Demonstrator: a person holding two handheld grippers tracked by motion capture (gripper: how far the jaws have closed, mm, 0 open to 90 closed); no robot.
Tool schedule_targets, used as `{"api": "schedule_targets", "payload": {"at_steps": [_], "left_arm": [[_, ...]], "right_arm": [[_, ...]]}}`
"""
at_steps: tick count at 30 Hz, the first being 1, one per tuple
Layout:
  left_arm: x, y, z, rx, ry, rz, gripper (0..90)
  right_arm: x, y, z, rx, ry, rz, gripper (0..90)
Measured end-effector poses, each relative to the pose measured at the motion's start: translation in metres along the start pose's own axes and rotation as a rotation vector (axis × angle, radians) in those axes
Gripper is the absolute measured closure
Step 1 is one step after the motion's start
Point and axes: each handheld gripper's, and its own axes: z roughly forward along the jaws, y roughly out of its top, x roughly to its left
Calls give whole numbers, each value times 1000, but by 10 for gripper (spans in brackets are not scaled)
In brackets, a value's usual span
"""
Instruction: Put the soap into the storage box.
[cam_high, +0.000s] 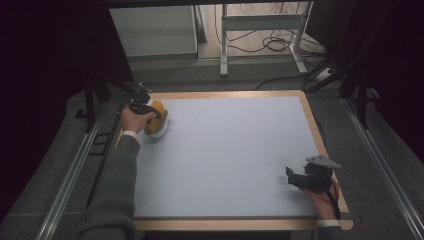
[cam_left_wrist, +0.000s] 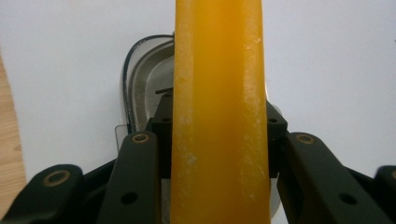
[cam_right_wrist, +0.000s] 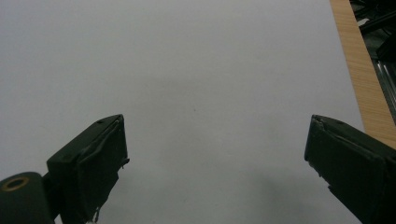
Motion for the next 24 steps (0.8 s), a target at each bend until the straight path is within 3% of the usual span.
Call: {"api": "schedule_targets", "payload": {"at_steps": [3, 6, 12, 15, 20, 24], "left_arm": [[3, -3, 3, -7, -12, -15, 604], [4, -4, 0, -20, 8, -9, 585], [9, -4, -13, -52, 53, -5, 354], [15, -6, -21, -69, 83, -4, 296], [18, -9, -38, -116, 93, 20, 247], [10, -13, -48, -145, 27, 60, 228]], "right_arm": [[0, 0, 0, 1, 3, -2, 58], [0, 0, 0, 0, 3, -1, 58], [2, 0, 1, 2, 5, -11, 58], [2, 0, 1, 3, 5, -12, 58], [2, 0, 2, 7, 8, -17, 58], [3, 0, 2, 8, 7, -17, 58]]}}
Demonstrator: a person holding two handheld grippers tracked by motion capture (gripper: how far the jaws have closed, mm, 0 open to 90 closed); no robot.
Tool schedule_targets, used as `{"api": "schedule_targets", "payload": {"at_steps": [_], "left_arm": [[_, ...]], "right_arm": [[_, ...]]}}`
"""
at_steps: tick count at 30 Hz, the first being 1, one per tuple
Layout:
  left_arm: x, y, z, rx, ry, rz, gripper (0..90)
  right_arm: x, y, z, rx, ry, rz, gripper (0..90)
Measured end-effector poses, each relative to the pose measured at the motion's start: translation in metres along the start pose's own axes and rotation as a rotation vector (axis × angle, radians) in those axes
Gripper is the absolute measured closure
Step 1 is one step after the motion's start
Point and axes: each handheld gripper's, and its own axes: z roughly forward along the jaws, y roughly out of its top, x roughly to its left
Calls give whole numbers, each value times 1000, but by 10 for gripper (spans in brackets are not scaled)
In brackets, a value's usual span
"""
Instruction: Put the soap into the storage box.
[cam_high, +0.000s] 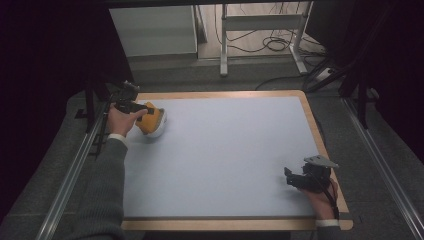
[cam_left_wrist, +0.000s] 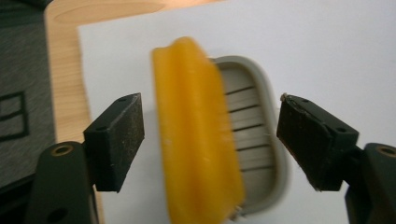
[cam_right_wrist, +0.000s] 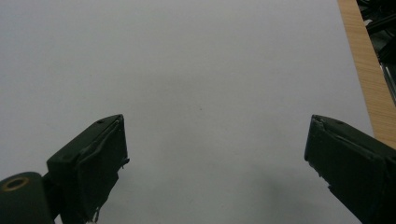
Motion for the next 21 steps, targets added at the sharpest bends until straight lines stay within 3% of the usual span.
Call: {"api": "schedule_targets", "payload": {"at_steps": [4, 9, 10, 13, 21], "left_arm": [[-10, -3, -10, -44, -80, 26, 237], [-20, -11, -18, -71, -118, 68, 236], [-22, -15, -19, -75, -133, 76, 237], [-31, -29, -26, -82, -121, 112, 242], [-60, -73, -44, -135, -185, 202, 229]], "right_arm": [[-1, 0, -1, -5, -1, 0, 58], [0, 2, 0, -7, 3, -2, 58], [0, 2, 0, -7, 3, -3, 58], [0, 2, 0, -7, 3, -3, 58], [1, 3, -1, -12, 4, -8, 58]]}}
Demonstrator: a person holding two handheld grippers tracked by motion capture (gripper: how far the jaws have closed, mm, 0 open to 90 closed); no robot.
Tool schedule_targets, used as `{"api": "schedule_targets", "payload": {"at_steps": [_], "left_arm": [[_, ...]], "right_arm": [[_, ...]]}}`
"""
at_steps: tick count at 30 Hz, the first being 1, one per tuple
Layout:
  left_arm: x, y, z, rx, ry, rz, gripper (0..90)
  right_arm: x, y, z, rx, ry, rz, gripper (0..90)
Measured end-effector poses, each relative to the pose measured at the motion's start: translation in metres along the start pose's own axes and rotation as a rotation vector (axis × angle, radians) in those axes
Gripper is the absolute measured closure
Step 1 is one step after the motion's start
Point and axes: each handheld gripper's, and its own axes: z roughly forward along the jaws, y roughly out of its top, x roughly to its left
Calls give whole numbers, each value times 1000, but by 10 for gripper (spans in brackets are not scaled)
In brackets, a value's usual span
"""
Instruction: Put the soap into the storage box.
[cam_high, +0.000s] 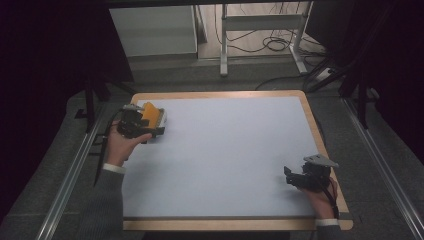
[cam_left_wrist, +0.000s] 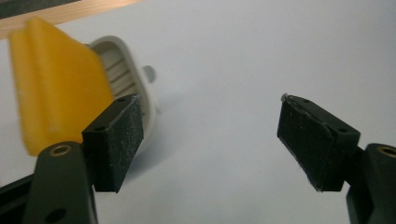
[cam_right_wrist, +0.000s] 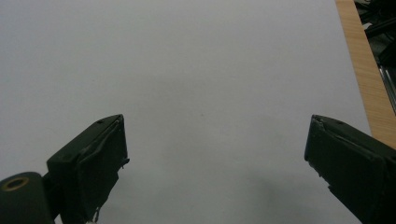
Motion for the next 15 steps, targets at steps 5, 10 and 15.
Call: {"api": "schedule_targets", "payload": {"at_steps": [5, 10, 15], "left_arm": [[-19, -22, -6, -29, -49, 13, 230], [-27, -43, -5, -39, -97, 20, 219], [-29, -66, -4, -39, -116, -4, 216]], "right_arm": [[0, 0, 0, 0, 2, -2, 58], [0, 0, -1, -5, 1, 1, 58], [-1, 0, -1, -4, 1, 0, 58]]}}
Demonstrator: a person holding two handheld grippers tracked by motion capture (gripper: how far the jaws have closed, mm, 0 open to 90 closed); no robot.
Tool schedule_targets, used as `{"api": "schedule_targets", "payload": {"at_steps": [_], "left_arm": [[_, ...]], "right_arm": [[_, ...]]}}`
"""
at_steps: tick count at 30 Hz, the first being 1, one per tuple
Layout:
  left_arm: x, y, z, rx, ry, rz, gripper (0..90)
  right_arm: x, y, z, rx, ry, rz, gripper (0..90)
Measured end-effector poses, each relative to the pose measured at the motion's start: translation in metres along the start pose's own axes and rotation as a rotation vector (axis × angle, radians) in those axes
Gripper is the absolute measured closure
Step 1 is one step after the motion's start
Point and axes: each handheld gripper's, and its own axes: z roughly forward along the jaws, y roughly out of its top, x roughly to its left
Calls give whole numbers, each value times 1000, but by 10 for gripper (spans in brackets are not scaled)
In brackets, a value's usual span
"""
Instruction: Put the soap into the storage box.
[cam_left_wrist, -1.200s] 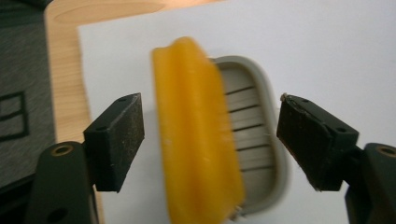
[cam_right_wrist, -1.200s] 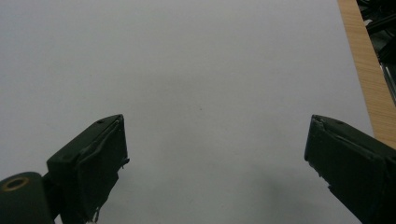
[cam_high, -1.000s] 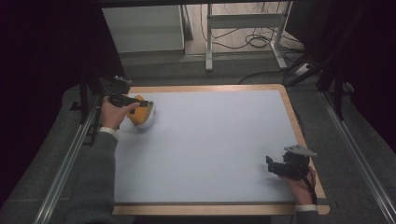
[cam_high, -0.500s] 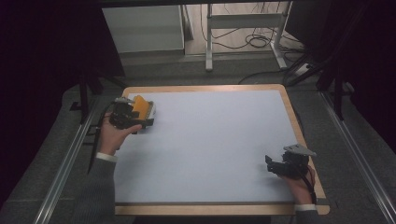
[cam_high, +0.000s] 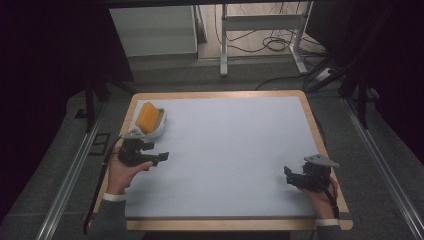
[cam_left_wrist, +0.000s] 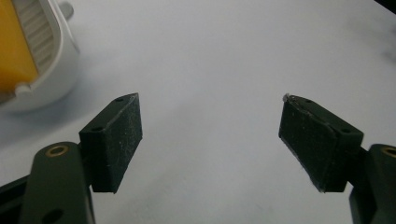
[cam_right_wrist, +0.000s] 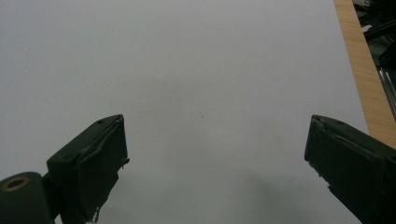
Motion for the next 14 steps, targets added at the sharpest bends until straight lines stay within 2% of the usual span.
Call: {"api": "schedule_targets", "payload": {"at_steps": [5, 14], "left_arm": [[-2, -8, -3, 0, -7, -1, 211], [5, -15, -4, -16, -9, -26, 205]], "right_arm": [[0, 0, 0, 0, -4, 5, 58], [1, 2, -2, -28, 1, -3, 58]]}}
